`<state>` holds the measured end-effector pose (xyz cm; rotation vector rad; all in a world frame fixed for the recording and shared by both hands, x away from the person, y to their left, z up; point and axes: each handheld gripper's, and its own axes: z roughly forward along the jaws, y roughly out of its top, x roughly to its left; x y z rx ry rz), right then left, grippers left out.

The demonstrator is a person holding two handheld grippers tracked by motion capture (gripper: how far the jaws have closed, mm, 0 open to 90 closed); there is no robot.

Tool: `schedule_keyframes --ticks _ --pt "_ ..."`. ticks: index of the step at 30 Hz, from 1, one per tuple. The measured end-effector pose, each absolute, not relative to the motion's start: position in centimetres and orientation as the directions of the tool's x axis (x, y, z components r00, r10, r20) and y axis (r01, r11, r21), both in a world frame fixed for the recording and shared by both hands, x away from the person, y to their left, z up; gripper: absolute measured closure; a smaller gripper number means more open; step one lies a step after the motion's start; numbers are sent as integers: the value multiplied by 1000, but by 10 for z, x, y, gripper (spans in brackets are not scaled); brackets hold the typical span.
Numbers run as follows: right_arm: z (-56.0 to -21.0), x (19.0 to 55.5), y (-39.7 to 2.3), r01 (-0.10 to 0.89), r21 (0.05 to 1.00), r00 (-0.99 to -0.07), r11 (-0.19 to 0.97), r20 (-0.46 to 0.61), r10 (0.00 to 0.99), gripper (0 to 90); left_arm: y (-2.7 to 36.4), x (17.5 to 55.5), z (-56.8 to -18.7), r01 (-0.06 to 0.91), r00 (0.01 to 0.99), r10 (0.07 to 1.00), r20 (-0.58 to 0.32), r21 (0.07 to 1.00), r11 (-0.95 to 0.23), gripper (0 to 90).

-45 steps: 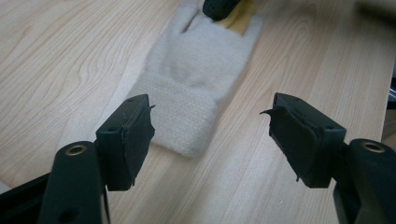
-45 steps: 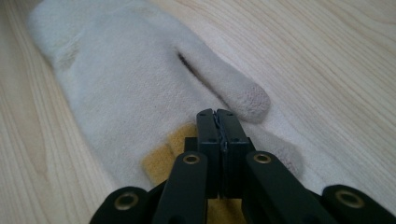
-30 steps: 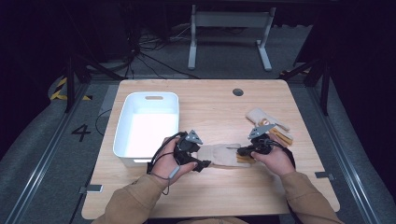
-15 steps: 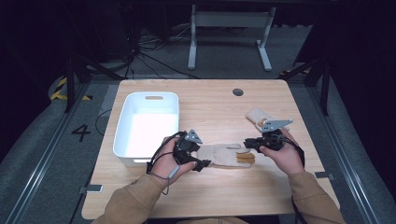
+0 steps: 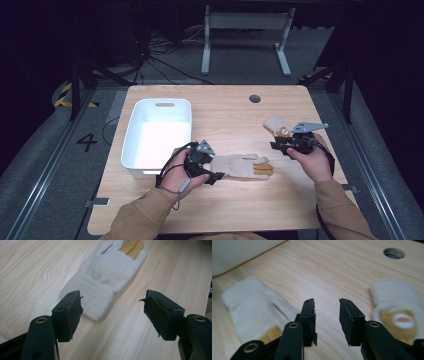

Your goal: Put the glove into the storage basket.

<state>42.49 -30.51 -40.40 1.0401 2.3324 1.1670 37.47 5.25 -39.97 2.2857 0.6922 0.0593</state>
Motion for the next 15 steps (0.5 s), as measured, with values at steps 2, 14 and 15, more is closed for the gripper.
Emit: schedule_keyframes --ticks 2,14,15 --pt "-404 428 -310 467 797 -659 383 24 752 622 54 374 -400 466 851 502 -156 665 -584 311" --pt "-419 456 -339 513 802 -512 306 0 859 494 67 367 -405 496 830 533 -163 654 -572 309" --pt "-421 458 -341 518 800 -504 302 0 864 491 68 366 -405 498 828 537 -162 652 -571 309"
